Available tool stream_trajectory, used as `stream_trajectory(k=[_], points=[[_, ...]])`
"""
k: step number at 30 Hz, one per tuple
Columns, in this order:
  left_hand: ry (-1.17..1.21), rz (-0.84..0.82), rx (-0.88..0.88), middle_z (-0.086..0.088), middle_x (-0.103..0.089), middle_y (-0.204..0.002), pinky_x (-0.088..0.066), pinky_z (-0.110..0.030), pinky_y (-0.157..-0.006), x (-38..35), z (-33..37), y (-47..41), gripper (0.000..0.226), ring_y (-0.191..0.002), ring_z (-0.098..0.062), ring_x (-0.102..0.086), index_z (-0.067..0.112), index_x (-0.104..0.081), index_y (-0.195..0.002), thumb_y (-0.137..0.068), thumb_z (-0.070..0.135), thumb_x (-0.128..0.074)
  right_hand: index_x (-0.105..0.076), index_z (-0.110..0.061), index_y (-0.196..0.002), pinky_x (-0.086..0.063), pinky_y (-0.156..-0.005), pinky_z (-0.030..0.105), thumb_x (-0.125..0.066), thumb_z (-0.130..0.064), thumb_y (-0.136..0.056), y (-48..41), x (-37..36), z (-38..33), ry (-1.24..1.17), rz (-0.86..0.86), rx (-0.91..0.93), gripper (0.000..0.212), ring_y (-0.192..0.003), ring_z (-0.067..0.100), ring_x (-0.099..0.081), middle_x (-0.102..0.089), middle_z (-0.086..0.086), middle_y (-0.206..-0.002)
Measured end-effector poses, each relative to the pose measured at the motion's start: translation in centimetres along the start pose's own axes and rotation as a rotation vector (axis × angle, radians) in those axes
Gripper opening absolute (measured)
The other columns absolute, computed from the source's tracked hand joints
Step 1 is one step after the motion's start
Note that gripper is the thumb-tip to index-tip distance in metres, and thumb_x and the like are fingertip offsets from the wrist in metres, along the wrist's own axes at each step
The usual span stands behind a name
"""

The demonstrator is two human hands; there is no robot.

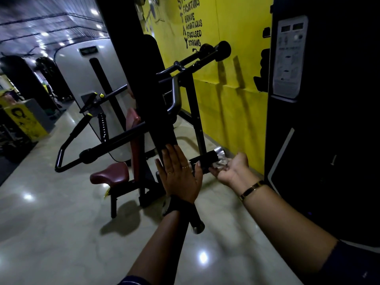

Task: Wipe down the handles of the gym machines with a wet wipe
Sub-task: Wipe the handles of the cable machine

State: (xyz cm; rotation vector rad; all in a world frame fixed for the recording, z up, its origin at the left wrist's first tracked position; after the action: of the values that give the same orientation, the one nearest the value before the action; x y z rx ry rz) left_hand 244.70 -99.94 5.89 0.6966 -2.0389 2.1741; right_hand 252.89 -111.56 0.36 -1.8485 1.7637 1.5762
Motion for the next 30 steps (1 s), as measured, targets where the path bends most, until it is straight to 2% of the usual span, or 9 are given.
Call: stream_trajectory(k=[2,4,7,12,15,18,21,26,30], points=[[-0.002,0.002,-0.006,-0.012,0.014,-0.162,0.000,-0.044,-0.121,0.1,0.0,0.0,0.090,-0.150,-0.025,0.009,0.005,0.006,-0.154,-0.091,0.050,-0.041,-0.062,-0.010,-0.091,-0.047,-0.097,0.044,-0.028,-0.038,-0.097,-0.2,0.4,0.8,-0.013,0.010,0.018,0.044,-0.091,0.032,-0.059,-0.060,0.019,-0.103],[-0.002,0.001,-0.007,-0.019,-0.002,-0.160,-0.003,-0.045,-0.120,0.1,0.2,-0.1,0.091,-0.150,-0.028,0.003,0.005,0.007,-0.153,-0.090,0.049,-0.041,-0.060,-0.008,-0.110,-0.037,-0.108,0.045,-0.023,-0.045,-0.099,0.2,0.4,1.5,-0.024,0.012,0.027,0.054,-0.112,0.034,-0.058,-0.060,0.020,-0.117],[-0.003,0.005,0.001,-0.023,-0.015,-0.152,-0.006,-0.047,-0.118,0.2,0.2,-0.2,0.090,-0.148,-0.029,-0.002,0.004,0.007,-0.153,-0.091,0.048,-0.041,-0.057,-0.006,-0.123,-0.035,-0.111,0.045,-0.021,-0.053,-0.098,0.5,0.2,2.1,-0.031,0.017,0.032,0.064,-0.124,0.034,-0.052,-0.058,0.020,-0.128],[0.007,-0.004,0.011,-0.023,-0.014,-0.153,-0.002,-0.046,-0.119,0.3,0.1,-0.1,0.085,-0.150,-0.024,0.012,0.005,0.007,-0.153,-0.094,0.048,-0.035,-0.059,-0.012,-0.124,-0.045,-0.097,0.047,-0.037,-0.054,-0.093,-0.4,-0.1,2.8,-0.037,0.031,0.028,0.057,-0.109,0.034,-0.061,-0.059,0.016,-0.128],[0.006,-0.009,0.003,-0.020,-0.001,-0.159,-0.001,-0.045,-0.120,0.2,0.2,-0.2,0.076,-0.150,-0.028,0.005,0.006,0.008,-0.153,-0.099,0.050,-0.022,-0.062,-0.008,-0.109,-0.048,-0.093,0.040,-0.033,-0.056,-0.096,0.5,0.3,3.3,-0.055,0.006,0.049,0.057,-0.094,0.027,-0.064,-0.066,0.015,-0.109],[0.006,-0.014,-0.008,-0.023,-0.015,-0.153,-0.001,-0.046,-0.120,0.1,0.2,-0.2,0.074,-0.145,-0.031,-0.006,0.005,0.007,-0.153,-0.100,0.049,-0.018,-0.060,-0.007,-0.119,-0.052,-0.077,0.035,-0.032,-0.058,-0.095,0.5,0.2,3.8,-0.084,-0.018,0.030,0.063,-0.096,0.026,-0.065,-0.065,0.014,-0.115],[0.012,0.002,0.001,-0.023,-0.015,-0.153,0.001,-0.045,-0.120,0.3,0.2,-0.3,0.073,-0.149,-0.029,0.001,0.005,0.008,-0.153,-0.100,0.049,-0.017,-0.055,-0.009,-0.127,-0.056,-0.054,0.031,-0.040,-0.055,-0.093,0.2,-0.7,3.6,-0.087,-0.023,0.018,0.059,-0.092,0.028,-0.064,-0.061,0.014,-0.123],[0.023,0.006,-0.019,-0.020,-0.001,-0.159,-0.001,-0.046,-0.120,0.3,0.1,-0.1,0.073,-0.150,-0.025,0.011,0.005,0.007,-0.154,-0.100,0.048,-0.017,-0.058,-0.010,-0.091,-0.052,-0.041,0.021,-0.043,-0.031,-0.101,0.9,-0.3,4.6,-0.027,-0.049,0.034,0.028,-0.066,0.019,-0.066,-0.065,0.011,-0.086],[0.038,0.005,-0.020,-0.021,-0.005,-0.158,0.000,-0.046,-0.120,0.2,0.0,-0.2,0.071,-0.150,-0.025,0.010,0.005,0.007,-0.153,-0.101,0.048,-0.015,-0.050,-0.011,-0.075,-0.045,-0.036,0.017,-0.040,-0.006,-0.100,0.8,-0.3,5.3,-0.002,-0.036,0.076,0.027,-0.041,0.011,-0.063,-0.062,0.002,-0.049]])
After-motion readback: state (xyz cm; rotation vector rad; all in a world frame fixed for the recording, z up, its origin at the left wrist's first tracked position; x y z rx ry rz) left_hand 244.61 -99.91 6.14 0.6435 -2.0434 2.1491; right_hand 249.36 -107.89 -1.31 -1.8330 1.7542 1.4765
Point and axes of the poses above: each hand's wrist, its own y-axis away from the middle knuckle, its own x-axis out of the back of the hand, z = x × y, the point moved 8 cm from there along -y, towards the middle knuckle
